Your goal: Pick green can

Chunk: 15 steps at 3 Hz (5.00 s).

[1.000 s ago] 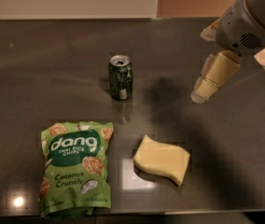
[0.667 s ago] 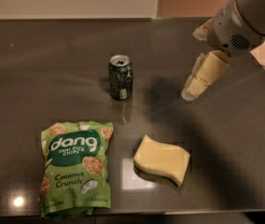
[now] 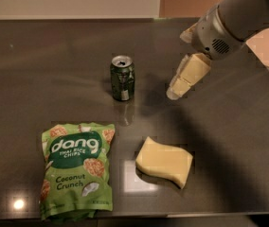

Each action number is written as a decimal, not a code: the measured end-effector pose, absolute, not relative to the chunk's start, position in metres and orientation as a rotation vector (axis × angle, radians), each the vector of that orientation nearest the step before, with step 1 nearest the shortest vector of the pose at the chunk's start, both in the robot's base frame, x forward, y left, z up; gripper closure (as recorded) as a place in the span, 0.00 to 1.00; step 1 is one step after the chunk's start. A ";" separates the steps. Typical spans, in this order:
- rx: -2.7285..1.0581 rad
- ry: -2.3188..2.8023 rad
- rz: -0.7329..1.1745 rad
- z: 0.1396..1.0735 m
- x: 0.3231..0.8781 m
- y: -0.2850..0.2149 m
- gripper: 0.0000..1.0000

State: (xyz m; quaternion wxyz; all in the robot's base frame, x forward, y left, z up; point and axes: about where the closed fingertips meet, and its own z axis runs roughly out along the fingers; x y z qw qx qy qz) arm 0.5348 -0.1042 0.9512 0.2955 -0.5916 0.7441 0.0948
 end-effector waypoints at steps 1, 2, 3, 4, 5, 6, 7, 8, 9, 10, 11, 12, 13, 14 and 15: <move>-1.558 1.969 0.260 0.942 0.548 -0.089 0.00; -1.534 1.967 0.267 0.933 0.563 -0.073 0.00; -1.510 1.966 0.272 0.927 0.581 -0.058 0.00; -1.489 1.977 0.323 0.917 0.596 -0.042 0.00; -1.473 1.997 0.390 0.905 0.605 -0.025 0.00; -1.469 2.004 0.444 0.899 0.610 -0.011 0.00; -1.467 1.993 0.488 0.900 0.610 0.000 0.00; -1.457 1.994 0.516 0.897 0.612 0.003 0.19; -1.444 1.993 0.528 0.899 0.613 0.002 0.41; -1.431 1.985 0.540 0.906 0.612 -0.003 0.65; -1.422 1.971 0.547 0.920 0.607 -0.012 0.88; -1.428 1.947 0.560 0.943 0.602 -0.026 1.00; -1.447 1.919 0.549 0.973 0.596 -0.043 1.00; -1.504 1.850 0.594 1.019 0.575 -0.066 1.00; -1.508 1.848 0.597 1.020 0.574 -0.066 1.00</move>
Offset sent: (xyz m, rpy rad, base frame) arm 0.0488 0.0459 -0.0290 0.0567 -0.0170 -0.0360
